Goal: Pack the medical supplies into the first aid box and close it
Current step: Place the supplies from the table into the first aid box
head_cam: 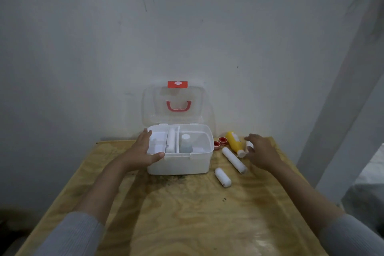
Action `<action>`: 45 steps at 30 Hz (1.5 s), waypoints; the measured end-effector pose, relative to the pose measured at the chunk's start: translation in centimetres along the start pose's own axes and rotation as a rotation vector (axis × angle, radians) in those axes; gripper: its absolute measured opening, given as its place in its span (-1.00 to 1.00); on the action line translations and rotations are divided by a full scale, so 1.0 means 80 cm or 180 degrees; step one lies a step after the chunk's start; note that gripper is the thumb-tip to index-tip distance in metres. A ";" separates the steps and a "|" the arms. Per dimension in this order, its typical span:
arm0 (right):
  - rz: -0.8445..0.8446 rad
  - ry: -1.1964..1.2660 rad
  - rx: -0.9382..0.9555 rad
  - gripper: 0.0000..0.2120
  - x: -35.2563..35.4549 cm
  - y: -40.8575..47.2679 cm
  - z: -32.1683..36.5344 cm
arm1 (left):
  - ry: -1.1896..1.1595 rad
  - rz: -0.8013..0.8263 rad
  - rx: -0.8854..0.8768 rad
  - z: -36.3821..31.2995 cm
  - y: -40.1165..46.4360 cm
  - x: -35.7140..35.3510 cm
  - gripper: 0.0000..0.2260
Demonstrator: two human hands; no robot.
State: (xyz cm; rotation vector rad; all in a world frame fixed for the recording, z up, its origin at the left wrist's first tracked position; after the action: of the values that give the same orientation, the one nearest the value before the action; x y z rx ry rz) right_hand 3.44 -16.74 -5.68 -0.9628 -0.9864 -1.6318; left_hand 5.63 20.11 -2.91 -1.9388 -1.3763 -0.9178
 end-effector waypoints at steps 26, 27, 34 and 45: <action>-0.0898 0.0672 -0.0041 -0.74 -0.044 -0.079 0.004 | -0.0114 -0.0063 0.0027 0.003 0.002 0.000 -0.19; -0.0989 0.0728 -0.0025 -0.79 -0.045 -0.079 0.003 | -0.0109 -0.0052 0.0021 0.004 0.002 0.000 -0.19; -0.0988 0.0819 -0.0103 -0.80 -0.046 -0.088 -0.003 | -0.0079 0.0003 0.0054 0.006 0.002 0.000 -0.18; -0.1026 0.0865 -0.0077 -0.84 -0.043 -0.104 -0.007 | -0.0040 0.0047 0.0052 0.005 0.001 0.001 -0.18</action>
State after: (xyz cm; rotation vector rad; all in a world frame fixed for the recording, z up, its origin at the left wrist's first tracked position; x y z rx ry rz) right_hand -3.90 -14.41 -10.43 -0.5957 -0.9698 -1.9851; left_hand 5.82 20.43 -3.12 -1.9431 -1.3707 -0.8863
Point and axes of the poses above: each hand's wrist, its own y-axis towards the middle knuckle, its own x-axis out of the back of the hand, z = x × y, the point moved 3 cm from there along y, towards the middle knuckle, and after that the axes turned 1 degree about -y, right-handed, at the moved point
